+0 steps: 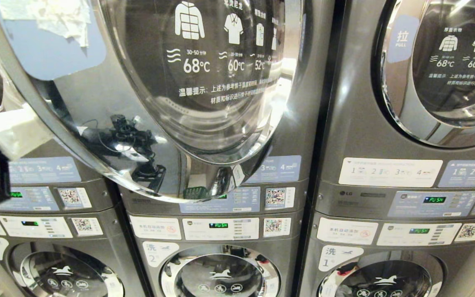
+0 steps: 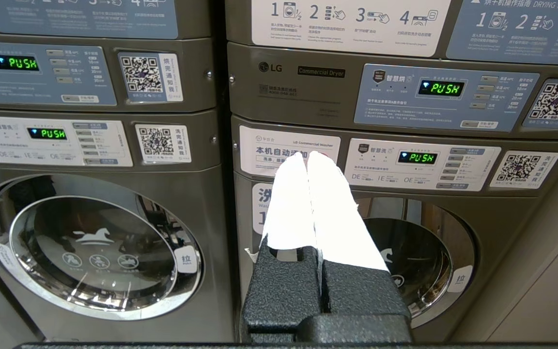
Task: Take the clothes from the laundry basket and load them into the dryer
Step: Open the dryer
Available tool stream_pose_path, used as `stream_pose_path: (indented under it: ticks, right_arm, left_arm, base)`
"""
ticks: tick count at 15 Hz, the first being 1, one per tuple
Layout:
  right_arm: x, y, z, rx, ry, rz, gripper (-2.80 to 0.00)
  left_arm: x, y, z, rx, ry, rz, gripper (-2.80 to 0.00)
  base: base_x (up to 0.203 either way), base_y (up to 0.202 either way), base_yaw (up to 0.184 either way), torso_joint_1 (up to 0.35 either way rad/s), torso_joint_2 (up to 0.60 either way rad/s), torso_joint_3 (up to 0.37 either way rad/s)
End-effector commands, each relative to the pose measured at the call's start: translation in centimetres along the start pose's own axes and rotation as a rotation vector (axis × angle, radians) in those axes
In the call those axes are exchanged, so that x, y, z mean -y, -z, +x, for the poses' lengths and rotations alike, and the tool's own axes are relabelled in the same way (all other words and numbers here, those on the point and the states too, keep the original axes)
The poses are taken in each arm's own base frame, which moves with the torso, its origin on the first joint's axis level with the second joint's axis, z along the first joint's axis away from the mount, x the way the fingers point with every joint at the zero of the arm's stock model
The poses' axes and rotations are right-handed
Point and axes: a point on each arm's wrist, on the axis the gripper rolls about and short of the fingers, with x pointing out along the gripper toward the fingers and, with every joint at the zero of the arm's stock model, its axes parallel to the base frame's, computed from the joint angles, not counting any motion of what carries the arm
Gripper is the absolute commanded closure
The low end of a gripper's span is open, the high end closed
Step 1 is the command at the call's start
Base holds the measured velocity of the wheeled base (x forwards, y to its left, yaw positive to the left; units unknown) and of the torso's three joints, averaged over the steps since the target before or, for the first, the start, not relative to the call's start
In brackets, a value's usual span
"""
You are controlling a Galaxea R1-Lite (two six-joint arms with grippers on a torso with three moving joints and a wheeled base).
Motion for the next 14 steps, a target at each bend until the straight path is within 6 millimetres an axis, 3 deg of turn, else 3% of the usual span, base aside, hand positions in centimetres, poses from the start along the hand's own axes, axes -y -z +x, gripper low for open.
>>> stream_pose_path:
  ticks: [1,9,14]
  right_arm:
    - [0.0,0.0,0.0,-0.001,-0.001,-0.001,0.00]
    - [0.0,0.0,0.0,0.000,0.000,-0.004,0.00]
    - [0.0,0.0,0.0,0.001,0.000,-0.002,0.00]
  left_arm:
    - [0.0,0.2,1.0,-0.007,0.032,-0.009,0.00]
    - [4.6,-1.4,2.8,0.078,0.260,0.035,0.00]
    - [8.5,-0.2,7.9,0.037,0.426,0.077,0.00]
  base:
    - [0.000,0.000,0.000,0.000,0.00,0.000]
    - [0.000,0.000,0.000,0.000,0.00,0.000]
    - [0.000,0.000,0.000,0.000,0.00,0.000]
